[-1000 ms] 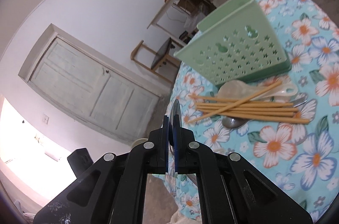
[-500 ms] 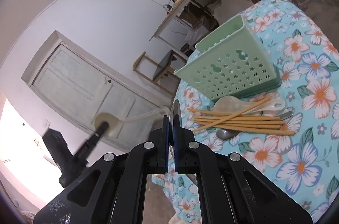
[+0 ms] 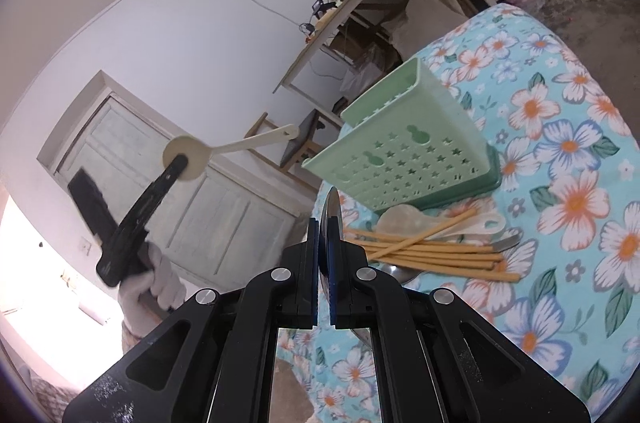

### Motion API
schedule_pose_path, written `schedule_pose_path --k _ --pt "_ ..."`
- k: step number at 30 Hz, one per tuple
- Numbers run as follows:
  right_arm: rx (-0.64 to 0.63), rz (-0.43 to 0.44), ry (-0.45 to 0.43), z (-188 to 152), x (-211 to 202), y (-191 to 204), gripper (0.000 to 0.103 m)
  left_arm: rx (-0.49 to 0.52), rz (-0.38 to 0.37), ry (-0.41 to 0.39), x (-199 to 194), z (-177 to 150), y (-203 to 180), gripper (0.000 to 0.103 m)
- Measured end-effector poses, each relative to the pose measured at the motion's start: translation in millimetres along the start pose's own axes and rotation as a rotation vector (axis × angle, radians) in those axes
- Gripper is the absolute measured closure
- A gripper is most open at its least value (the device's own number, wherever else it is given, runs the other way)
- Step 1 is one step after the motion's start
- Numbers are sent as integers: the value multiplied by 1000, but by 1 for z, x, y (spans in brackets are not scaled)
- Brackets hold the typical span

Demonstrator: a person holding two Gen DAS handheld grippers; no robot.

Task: Organize utensils
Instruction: 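Lower the white spoon into the green holder while the right tool carries the metal spoon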

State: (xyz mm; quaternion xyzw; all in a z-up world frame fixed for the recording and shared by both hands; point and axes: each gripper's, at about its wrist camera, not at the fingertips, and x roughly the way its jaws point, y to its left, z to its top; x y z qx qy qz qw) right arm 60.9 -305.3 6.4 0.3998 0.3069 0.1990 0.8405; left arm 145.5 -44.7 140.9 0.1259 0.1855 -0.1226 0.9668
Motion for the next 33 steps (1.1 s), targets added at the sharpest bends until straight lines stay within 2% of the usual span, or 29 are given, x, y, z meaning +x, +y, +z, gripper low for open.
schedule_pose_path --k 11,15,20,28,31,33 --pt "8 -29 7 10 14 -13 101 340 46 115 70 4 -44 99" --pt "-36 -25 -14 17 11 -3 101 415 4 224 101 -2 -60 99" --pt "-107 35 -75 40 -3 14 101 392 -67 300 122 -6 -68 97" --pt "-215 212 -142 110 -1 33 101 232 -211 381 140 -15 -65 94" --pt "-237 292 -144 138 15 33 101 170 -260 391 144 -16 -61 88" --pt "-247 309 -142 151 26 32 101 118 -305 402 146 -18 -57 81"
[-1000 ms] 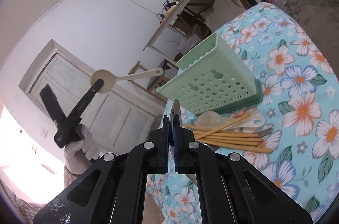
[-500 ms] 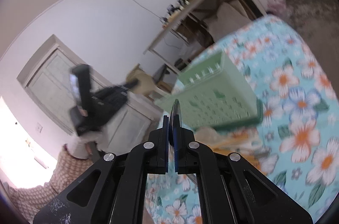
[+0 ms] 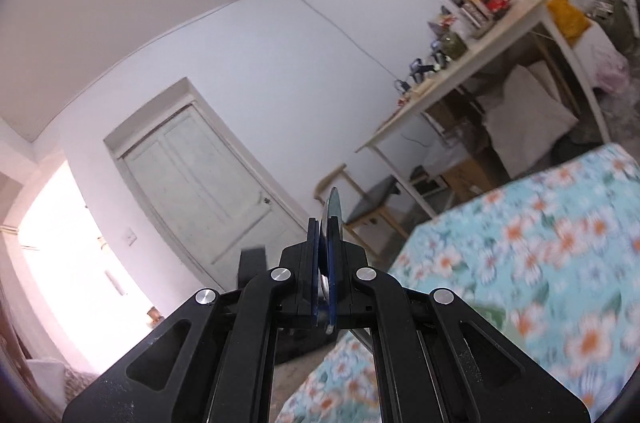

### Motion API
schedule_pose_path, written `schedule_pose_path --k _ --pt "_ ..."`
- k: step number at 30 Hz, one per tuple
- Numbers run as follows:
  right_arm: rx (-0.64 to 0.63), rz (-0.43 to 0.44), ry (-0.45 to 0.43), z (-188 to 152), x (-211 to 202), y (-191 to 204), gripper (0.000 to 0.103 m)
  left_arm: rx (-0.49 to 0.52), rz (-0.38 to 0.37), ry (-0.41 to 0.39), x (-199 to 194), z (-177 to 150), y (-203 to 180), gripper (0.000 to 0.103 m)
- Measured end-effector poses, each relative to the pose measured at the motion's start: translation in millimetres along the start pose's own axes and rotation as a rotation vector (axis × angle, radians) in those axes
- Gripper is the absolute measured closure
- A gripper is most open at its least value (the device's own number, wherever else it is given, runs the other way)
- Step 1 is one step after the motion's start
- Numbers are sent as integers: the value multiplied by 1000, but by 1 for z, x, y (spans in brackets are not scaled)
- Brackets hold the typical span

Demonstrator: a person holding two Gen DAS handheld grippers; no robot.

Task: Organize utensils
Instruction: 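Lower the white spoon into the green holder while the right tool carries the metal spoon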

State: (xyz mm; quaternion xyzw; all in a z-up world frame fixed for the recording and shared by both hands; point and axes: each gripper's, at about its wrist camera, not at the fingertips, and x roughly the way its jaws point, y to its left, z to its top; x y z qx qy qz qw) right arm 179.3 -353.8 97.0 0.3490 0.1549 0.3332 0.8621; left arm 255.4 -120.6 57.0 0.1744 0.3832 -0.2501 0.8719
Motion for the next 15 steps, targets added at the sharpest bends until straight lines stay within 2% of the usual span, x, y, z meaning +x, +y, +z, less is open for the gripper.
schedule_pose_path --k 2,8,12,15 --pt "-34 12 10 9 16 -7 101 -14 -18 -1 1 -1 1 76" --pt "-140 18 43 19 47 -20 98 -57 -62 -24 -3 -7 9 76" --pt "-143 56 65 22 51 -23 98 -68 -72 -35 -3 -13 14 75" --pt "-120 127 49 31 48 -21 99 -89 -90 -35 -1 -16 18 75"
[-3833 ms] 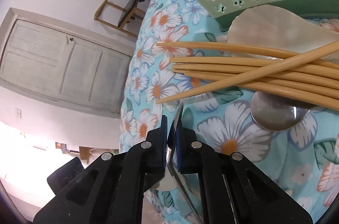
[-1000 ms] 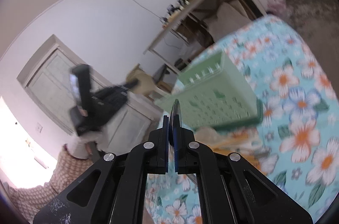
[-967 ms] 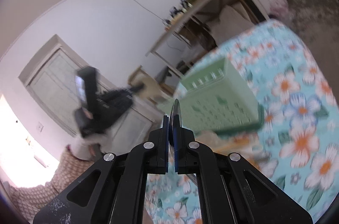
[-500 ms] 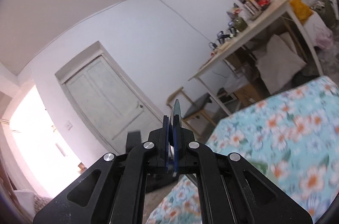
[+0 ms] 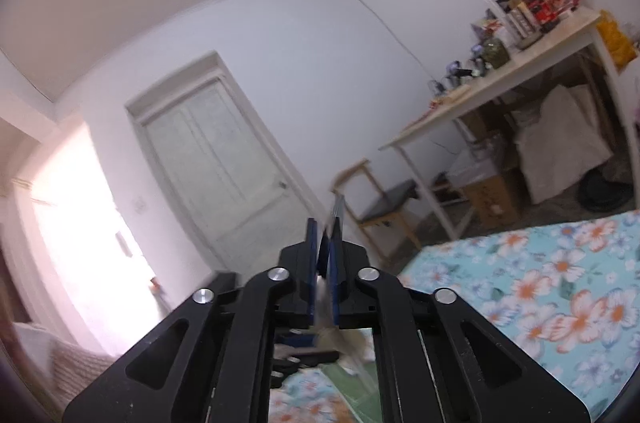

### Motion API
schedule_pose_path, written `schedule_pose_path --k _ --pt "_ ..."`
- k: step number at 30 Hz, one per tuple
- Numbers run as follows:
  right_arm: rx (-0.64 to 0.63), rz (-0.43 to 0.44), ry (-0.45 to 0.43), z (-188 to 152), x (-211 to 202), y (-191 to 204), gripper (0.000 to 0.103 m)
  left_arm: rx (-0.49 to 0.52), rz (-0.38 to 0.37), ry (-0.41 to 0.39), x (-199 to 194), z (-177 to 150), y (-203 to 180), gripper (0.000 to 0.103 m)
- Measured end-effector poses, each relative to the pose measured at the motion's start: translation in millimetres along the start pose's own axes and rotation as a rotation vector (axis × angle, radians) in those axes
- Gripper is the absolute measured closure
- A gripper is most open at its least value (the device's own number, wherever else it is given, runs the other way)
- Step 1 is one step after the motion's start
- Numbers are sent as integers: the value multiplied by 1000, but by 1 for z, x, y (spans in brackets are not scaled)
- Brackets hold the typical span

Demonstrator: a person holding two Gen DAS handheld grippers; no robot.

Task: Organize utensils
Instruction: 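Insert the metal spoon into the holder with the right tool while the left tool opens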

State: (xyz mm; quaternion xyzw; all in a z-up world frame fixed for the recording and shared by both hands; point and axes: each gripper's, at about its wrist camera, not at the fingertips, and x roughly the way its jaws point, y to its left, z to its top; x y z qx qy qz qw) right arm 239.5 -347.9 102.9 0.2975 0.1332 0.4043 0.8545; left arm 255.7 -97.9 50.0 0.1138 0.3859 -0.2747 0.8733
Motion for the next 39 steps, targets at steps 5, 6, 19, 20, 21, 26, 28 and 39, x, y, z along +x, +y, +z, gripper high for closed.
schedule_pose_path --k 5,6,19,20,21,26,28,39 --pt "11 44 -18 9 -5 2 101 -12 -7 2 3 -3 1 75" --pt "10 38 -14 8 -5 1 101 -11 -7 1 4 -4 0 75" --pt "47 -7 39 -19 -12 -14 101 -25 -5 -11 3 -7 3 75" --pt "48 -31 50 -24 -15 -16 101 -30 -5 -13 2 -7 3 75" --pt "49 -47 58 -28 -16 -18 97 -38 -7 -18 1 -8 4 75" --pt "57 -189 110 -57 -35 -23 81 -74 -17 -38 -9 -13 10 75" --pt "61 -232 100 -63 -45 -20 73 -95 -21 -48 -14 -15 13 75" --pt "25 -341 13 -87 -98 47 55 -185 -50 -129 -67 -52 18 72"
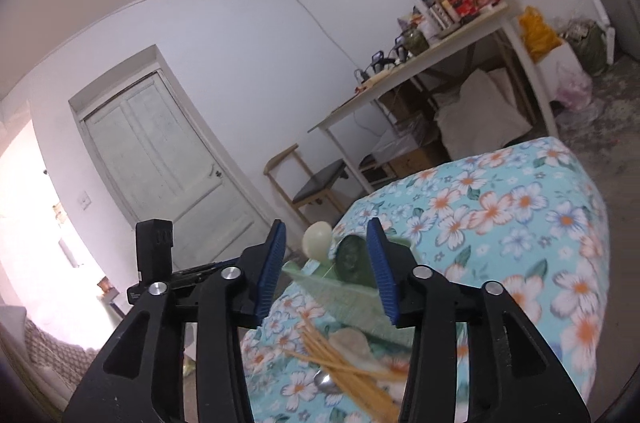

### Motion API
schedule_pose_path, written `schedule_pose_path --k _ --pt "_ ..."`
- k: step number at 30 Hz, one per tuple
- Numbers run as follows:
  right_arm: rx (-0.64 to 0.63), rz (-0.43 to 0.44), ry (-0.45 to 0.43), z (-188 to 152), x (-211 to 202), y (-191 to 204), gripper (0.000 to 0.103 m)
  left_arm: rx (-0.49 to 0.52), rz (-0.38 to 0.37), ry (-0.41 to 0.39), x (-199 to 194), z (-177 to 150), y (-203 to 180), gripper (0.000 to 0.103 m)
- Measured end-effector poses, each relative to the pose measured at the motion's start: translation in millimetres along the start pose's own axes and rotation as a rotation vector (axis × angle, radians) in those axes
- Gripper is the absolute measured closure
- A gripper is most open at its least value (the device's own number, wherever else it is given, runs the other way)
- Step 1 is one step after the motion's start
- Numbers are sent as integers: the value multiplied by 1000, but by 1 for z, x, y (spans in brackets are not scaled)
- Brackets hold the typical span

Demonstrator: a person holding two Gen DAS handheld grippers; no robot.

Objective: Organize utensils

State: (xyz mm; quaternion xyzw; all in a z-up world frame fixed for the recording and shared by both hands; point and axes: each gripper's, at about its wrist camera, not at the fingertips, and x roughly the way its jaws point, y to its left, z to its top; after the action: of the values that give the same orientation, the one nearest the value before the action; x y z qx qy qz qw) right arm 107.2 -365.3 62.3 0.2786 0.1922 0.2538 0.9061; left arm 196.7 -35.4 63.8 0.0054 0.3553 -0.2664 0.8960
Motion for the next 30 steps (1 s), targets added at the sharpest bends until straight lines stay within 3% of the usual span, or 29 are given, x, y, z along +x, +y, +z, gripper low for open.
schedule_pose_path --k 7,12,14,19,26,30 --pt "-112 -149 11 -49 -28 55 31 -51 -15 -3 -28 -42 1 68" --pt "-146 -361 127 -101 -17 67 17 -88 -26 38 -27 -75 -2 66" --pt "-154 -479 181 -122 -7 64 16 -98 -21 48 -24 -86 -3 66" --pt "-163 -660 312 -158 17 50 16 -120 13 65 -10 -111 -6 66" --pt "-175 -776 417 -192 35 38 16 -108 90 136 6 -141 -10 66" --pt "-104 -791 480 -205 40 24 14 -117 128 145 5 -150 -6 66"
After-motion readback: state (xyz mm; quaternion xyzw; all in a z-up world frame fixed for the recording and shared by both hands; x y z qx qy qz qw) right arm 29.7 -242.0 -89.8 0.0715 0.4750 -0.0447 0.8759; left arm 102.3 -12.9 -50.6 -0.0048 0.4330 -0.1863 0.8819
